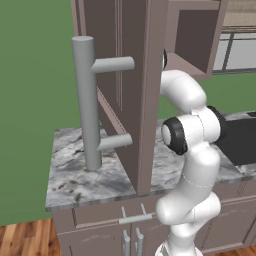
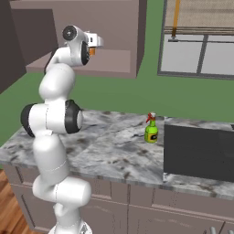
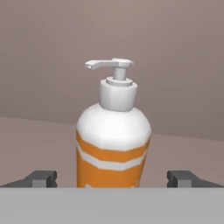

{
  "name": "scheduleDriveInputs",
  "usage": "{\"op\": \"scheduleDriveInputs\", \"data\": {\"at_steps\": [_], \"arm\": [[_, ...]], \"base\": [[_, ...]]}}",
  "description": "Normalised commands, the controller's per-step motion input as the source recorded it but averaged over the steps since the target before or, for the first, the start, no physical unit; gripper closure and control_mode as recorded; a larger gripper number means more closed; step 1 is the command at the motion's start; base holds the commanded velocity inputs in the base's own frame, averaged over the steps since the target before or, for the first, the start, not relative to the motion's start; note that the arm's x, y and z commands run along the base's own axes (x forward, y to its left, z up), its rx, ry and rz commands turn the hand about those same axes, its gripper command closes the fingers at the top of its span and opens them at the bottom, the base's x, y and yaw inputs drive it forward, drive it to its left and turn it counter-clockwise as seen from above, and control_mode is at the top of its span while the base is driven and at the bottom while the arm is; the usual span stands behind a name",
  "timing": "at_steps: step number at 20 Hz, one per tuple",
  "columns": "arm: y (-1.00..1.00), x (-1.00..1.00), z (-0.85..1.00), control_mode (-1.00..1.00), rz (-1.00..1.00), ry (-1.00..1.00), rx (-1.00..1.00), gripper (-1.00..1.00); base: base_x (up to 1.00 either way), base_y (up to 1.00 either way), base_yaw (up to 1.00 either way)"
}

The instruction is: Locate and retrieve the soap dispenser and spray from the cabinet. Place them next to the sink.

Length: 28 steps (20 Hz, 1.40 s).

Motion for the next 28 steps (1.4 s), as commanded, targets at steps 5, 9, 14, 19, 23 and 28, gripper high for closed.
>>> {"op": "scheduleDriveInputs", "data": {"at_steps": [5,9,14,19,23,28], "arm": [[0.02,0.13,-0.07,-1.00,0.00,0.00,0.00,-1.00],[0.05,0.11,-0.10,-1.00,0.00,0.00,0.00,1.00],[0.04,0.14,-0.11,-1.00,0.00,0.00,0.00,1.00],[0.03,0.14,-0.09,-1.00,0.00,0.00,0.00,1.00],[0.01,0.01,0.00,-1.00,-0.02,0.00,0.00,1.00],[0.01,-0.02,-0.02,-1.00,-0.04,-0.02,0.01,1.00]], "base": [[0.00,0.00,0.00],[0.00,0.00,0.00],[0.00,0.00,0.00],[0.00,0.00,0.00],[0.00,0.00,0.00],[0.00,0.00,0.00]]}}
